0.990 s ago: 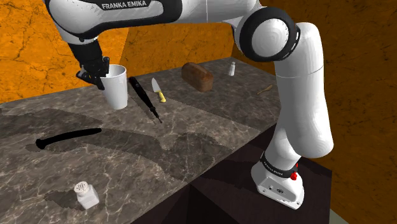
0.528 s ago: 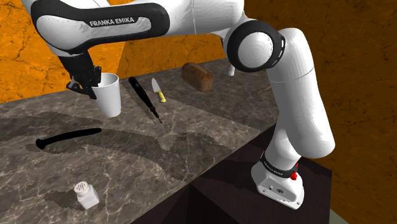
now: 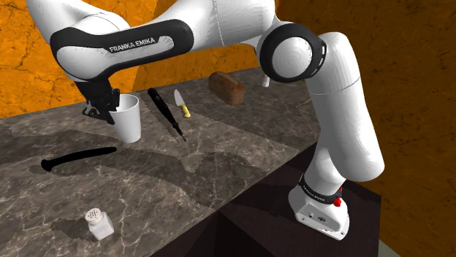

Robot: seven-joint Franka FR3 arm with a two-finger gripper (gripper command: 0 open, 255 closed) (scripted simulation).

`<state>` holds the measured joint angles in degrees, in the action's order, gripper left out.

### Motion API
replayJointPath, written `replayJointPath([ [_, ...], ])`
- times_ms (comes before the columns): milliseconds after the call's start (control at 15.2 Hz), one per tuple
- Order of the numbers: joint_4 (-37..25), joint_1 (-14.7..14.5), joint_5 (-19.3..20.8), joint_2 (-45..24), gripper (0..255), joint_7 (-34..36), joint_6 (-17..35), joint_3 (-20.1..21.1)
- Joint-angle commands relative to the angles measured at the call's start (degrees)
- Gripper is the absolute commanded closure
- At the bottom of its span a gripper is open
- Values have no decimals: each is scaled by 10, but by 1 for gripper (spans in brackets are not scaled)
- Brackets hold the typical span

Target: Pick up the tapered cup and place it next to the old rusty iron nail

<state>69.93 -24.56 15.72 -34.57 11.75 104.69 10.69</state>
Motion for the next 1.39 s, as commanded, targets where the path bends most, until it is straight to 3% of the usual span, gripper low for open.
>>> replayJointPath([
  [0, 16, 1, 1, 1, 255, 3, 15, 0],
  [396, 52, 3, 5, -8, 255, 12, 59, -2],
  [924, 52, 3, 5, -8, 255, 12, 59, -2],
  [990, 52, 3, 5, -8, 0, 12, 59, -2],
  [1320, 52, 3, 5, -8, 0, 12, 59, -2],
])
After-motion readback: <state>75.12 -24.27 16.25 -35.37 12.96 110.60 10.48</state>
